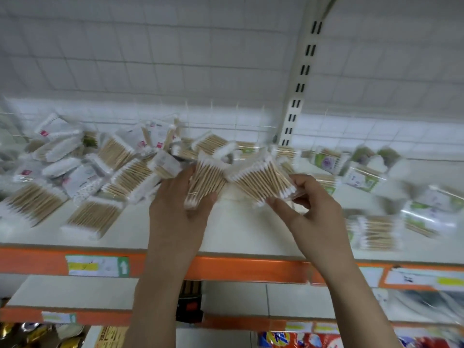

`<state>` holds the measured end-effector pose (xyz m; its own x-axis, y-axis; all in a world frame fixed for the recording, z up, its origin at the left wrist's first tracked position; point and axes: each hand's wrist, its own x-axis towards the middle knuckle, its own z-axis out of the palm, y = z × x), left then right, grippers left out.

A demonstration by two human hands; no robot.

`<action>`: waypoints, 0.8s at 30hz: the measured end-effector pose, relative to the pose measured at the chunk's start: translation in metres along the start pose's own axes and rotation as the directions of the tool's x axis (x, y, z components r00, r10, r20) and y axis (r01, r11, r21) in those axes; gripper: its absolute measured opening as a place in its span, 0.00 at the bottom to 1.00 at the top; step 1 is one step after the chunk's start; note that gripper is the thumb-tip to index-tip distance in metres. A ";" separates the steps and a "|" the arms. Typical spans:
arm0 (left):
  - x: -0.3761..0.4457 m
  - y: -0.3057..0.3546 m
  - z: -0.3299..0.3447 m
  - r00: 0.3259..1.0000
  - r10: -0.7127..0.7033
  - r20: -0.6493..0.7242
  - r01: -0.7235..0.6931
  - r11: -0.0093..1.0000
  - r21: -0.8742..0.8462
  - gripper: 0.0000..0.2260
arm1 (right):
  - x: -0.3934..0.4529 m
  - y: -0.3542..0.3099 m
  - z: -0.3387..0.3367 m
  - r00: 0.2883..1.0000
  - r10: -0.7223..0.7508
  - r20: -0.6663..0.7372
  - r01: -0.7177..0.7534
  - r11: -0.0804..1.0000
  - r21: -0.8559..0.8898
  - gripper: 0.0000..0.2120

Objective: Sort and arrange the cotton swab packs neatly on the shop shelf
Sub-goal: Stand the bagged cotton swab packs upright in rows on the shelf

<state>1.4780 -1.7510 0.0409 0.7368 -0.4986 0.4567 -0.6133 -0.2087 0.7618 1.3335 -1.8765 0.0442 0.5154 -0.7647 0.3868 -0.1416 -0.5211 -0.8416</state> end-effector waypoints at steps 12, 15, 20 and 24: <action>-0.057 0.140 0.120 0.983 0.093 0.160 -0.063 0.981 -0.181 0.25 | -0.036 0.055 -0.189 0.959 0.007 -0.283 -0.002 1.000 0.018 0.11; -0.085 0.187 0.165 0.976 0.114 0.186 -0.075 0.976 -0.202 0.21 | -0.047 0.082 -0.252 0.936 0.051 -0.347 -0.047 0.999 0.021 0.11; -0.124 0.252 0.235 0.960 0.187 0.208 -0.141 0.966 -0.215 0.15 | -0.066 0.122 -0.337 0.897 0.112 -0.427 -0.112 0.993 0.024 0.12; -0.144 0.282 0.274 0.937 0.261 0.230 -0.214 0.954 -0.212 0.14 | -0.077 0.147 -0.387 0.883 0.126 -0.451 -0.144 0.990 -0.006 0.13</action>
<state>1.1207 -1.9689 0.0643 0.4651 -0.7156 0.5212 -0.6821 0.0855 0.7262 0.9457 -2.0412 0.0368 0.0559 -0.9122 0.4060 -0.2194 -0.4079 -0.8863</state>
